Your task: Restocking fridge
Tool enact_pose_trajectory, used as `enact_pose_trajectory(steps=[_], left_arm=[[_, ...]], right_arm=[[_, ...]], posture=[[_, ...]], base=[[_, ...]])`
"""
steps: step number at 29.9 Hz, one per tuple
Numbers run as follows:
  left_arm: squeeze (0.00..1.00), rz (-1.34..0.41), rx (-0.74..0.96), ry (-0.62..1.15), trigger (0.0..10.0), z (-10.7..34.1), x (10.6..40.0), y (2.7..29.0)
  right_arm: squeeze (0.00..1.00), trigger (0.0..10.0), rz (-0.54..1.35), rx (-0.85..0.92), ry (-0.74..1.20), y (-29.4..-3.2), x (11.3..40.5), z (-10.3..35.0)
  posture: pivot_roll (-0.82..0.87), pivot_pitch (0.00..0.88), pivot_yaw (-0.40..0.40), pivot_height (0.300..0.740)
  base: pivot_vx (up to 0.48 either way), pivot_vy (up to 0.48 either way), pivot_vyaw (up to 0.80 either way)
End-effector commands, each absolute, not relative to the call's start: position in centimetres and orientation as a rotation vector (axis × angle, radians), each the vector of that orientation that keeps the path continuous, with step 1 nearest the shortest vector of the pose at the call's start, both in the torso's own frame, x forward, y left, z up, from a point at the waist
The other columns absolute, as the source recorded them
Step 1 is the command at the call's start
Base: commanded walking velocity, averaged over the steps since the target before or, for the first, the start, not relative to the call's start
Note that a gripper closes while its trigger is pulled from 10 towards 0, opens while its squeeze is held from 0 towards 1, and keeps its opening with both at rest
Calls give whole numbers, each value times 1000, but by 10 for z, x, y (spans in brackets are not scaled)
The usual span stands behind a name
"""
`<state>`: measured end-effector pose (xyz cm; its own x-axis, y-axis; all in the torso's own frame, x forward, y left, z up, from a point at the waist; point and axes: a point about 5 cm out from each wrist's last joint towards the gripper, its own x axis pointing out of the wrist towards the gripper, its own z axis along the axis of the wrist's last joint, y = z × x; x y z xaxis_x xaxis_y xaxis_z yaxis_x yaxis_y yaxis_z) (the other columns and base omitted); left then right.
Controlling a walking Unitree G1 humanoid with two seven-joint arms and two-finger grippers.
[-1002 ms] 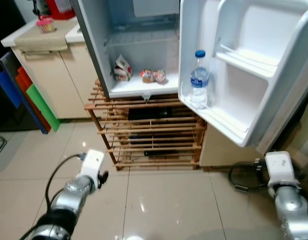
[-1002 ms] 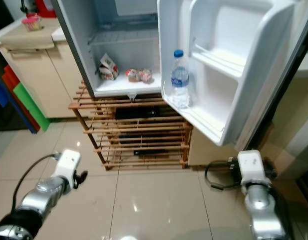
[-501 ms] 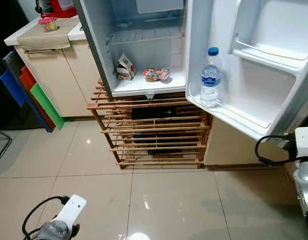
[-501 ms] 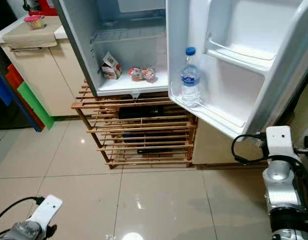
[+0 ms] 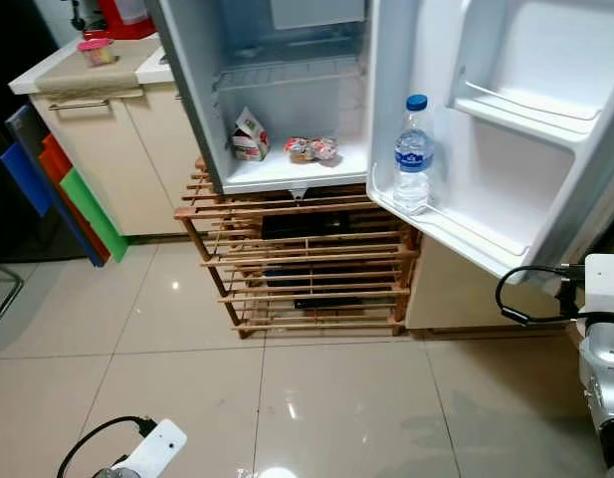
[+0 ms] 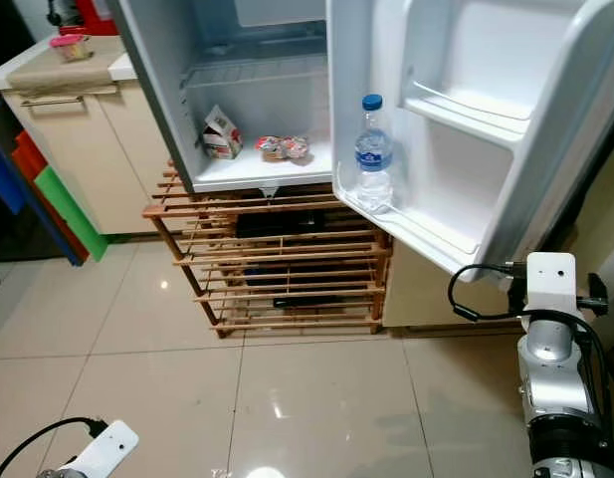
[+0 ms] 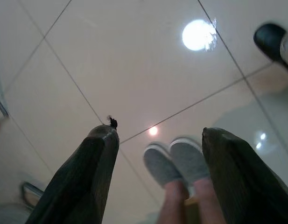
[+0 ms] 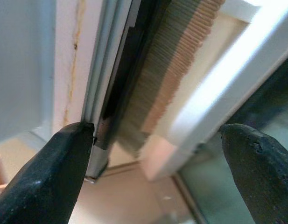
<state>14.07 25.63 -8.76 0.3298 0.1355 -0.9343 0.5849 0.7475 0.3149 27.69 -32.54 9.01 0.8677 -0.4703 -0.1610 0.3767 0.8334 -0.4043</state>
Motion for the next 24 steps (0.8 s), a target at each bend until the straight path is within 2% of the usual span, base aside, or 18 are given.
enact_pose_trajectory(steps=[1,3,8,11,15,18,20,21,22,24], left_arm=[[0,-346,764,1218,10000,-87,138,261],[0,-352,821,1197,10000,-86,140,263],[0,-410,857,1207,10000,-89,135,257],[0,-454,874,1206,10000,-92,133,251],[0,-500,872,1207,10000,-96,130,240],[0,-515,865,1205,10000,-98,129,233],[0,-511,866,1209,10000,-96,129,240],[0,-488,858,1211,10000,-89,129,262],[0,-488,858,1211,10000,-89,129,262],[0,-439,817,1126,10000,-81,150,262]], right_arm=[[208,10000,-322,-341,202,-302,288,98],[212,10000,-238,-325,230,-292,286,92],[212,10000,170,-236,279,-241,269,79],[212,10000,390,-133,340,-219,247,76],[200,10000,734,-38,514,-197,196,61],[200,10000,668,-29,554,-208,193,54],[196,10000,634,-30,553,-212,196,54],[196,10000,541,-33,513,-220,208,57],[196,10000,541,-33,513,-220,208,57],[200,10000,346,-73,423,-234,232,66]], posture=[[-142,0,121,740],[-144,0,120,740],[-146,0,118,740],[-150,0,119,740],[-157,0,118,740],[-158,0,116,740],[-162,0,116,740],[-165,0,117,740],[-165,0,117,740],[-161,0,114,740]], base=[[0,0,0],[0,0,0],[0,0,0],[0,0,0],[0,0,0],[0,0,0],[0,0,0],[0,0,0],[0,0,0],[0,0,0]])
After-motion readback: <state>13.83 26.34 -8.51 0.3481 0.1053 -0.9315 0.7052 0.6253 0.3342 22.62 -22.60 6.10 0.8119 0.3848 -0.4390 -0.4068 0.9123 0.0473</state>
